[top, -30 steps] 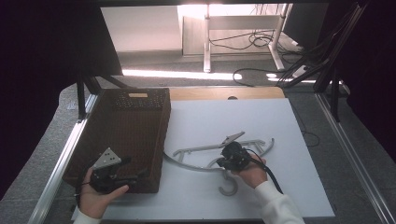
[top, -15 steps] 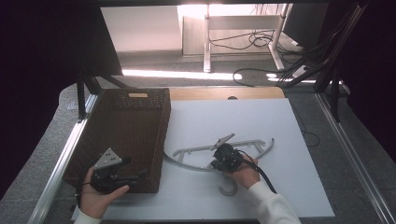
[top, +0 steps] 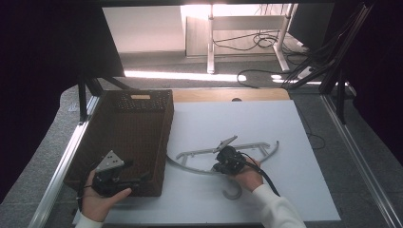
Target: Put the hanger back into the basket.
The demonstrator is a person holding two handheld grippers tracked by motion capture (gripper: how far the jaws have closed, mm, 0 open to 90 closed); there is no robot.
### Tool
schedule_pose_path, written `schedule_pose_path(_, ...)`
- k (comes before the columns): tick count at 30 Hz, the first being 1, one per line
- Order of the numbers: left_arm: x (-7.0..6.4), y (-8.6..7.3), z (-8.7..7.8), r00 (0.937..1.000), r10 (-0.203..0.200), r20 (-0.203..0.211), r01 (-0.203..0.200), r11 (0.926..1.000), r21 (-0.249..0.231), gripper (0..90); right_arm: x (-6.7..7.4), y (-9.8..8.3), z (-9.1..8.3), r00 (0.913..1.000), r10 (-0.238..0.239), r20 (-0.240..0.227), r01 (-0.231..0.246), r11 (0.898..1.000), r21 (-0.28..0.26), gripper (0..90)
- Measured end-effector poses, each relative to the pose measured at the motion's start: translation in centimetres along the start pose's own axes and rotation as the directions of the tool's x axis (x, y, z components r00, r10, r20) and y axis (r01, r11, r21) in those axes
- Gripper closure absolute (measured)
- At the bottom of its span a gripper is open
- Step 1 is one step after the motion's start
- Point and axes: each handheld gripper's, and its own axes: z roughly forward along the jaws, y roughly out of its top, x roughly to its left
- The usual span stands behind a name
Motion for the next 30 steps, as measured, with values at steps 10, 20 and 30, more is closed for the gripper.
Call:
schedule_pose_path(10,0.0,-0.1,0.2,1.0,-0.002,0.001,0.002,1.0,0.003,24.2,-0.2,-0.2,0.2,0.9995,-0.006,0.03,0.005,1.0,0.022,89.5)
schedule_pose_path(20,0.1,-0.1,-0.1,1.0,-0.006,-0.007,0.006,1.0,-0.003,24.3,0.4,-0.9,-0.3,0.9995,-0.028,-0.012,0.029,0.999,0.046,89.6)
schedule_pose_path(30,0.0,0.0,0.0,1.0,-0.004,-0.008,0.004,1.0,-0.002,24.3,1.5,-2.5,-1.2,0.9958,-0.064,-0.066,0.067,0.996,0.054,89.5)
